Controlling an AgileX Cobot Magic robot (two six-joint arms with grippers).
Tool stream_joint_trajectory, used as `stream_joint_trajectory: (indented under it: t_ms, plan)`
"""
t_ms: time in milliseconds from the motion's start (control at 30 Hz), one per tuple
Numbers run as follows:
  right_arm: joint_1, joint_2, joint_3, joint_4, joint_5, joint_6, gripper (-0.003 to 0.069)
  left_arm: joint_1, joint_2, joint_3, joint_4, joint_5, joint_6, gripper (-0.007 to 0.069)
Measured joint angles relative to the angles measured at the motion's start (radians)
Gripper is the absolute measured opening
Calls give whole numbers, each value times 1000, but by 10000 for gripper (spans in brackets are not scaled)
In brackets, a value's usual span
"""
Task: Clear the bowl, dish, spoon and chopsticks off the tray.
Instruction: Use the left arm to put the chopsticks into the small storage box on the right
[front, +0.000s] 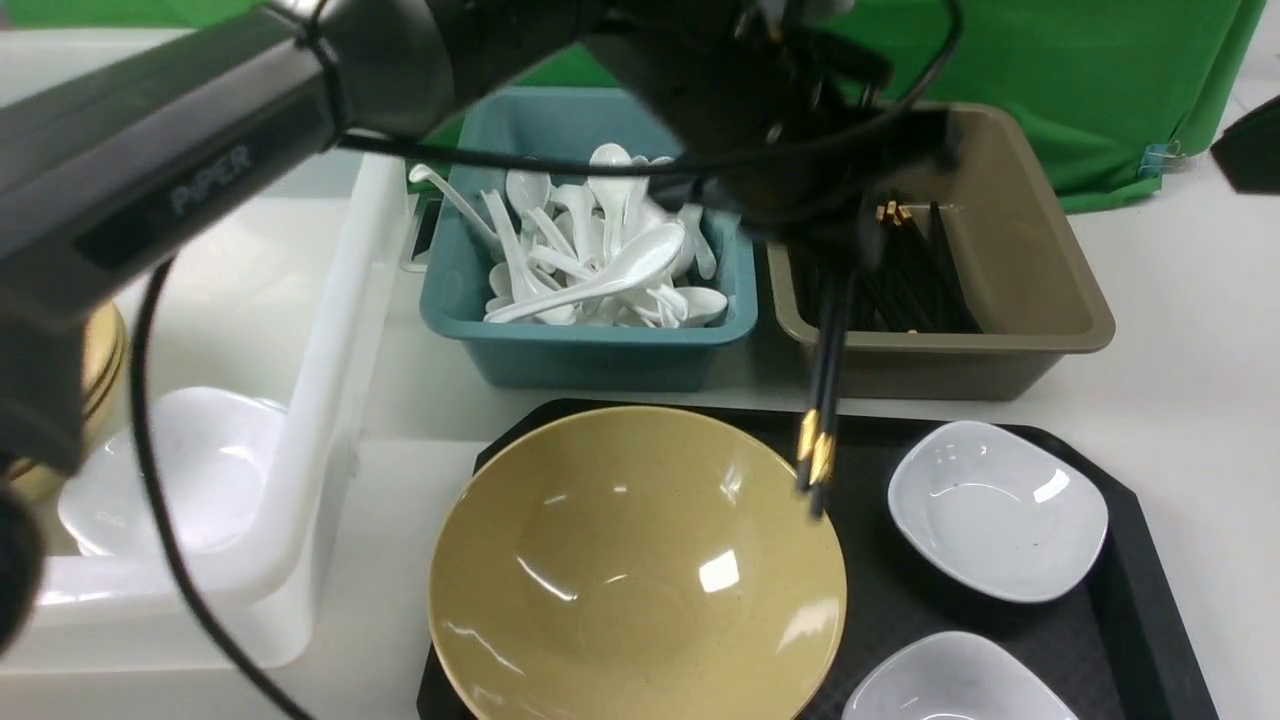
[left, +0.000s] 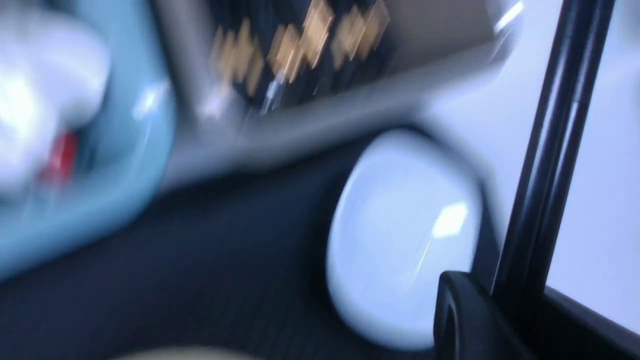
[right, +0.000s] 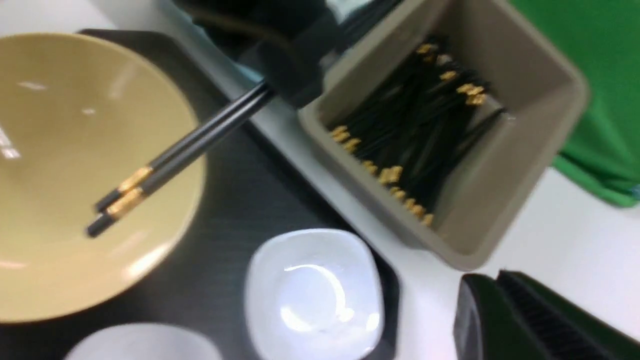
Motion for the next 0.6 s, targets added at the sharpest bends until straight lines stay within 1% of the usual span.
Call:
stream_joint_trajectory:
  t_ms: [133, 267, 367, 467, 600]
  plan:
    - [0, 0, 0, -35, -40, 1, 22, 0, 92, -143, 5, -129, 46, 52]
    - [0, 0, 0, -39, -47, 3, 22, 3, 168, -238, 7, -196, 51, 52]
    - [0, 0, 1, -42, -48, 10, 22, 13, 236, -316, 13, -292, 53, 52]
    - [0, 0, 1, -42, -48, 31, 22, 24, 281, -345, 24, -383, 53, 52]
    - [0, 0, 1, -43, -47, 34, 22, 44, 320, -352, 79, -494, 52, 52]
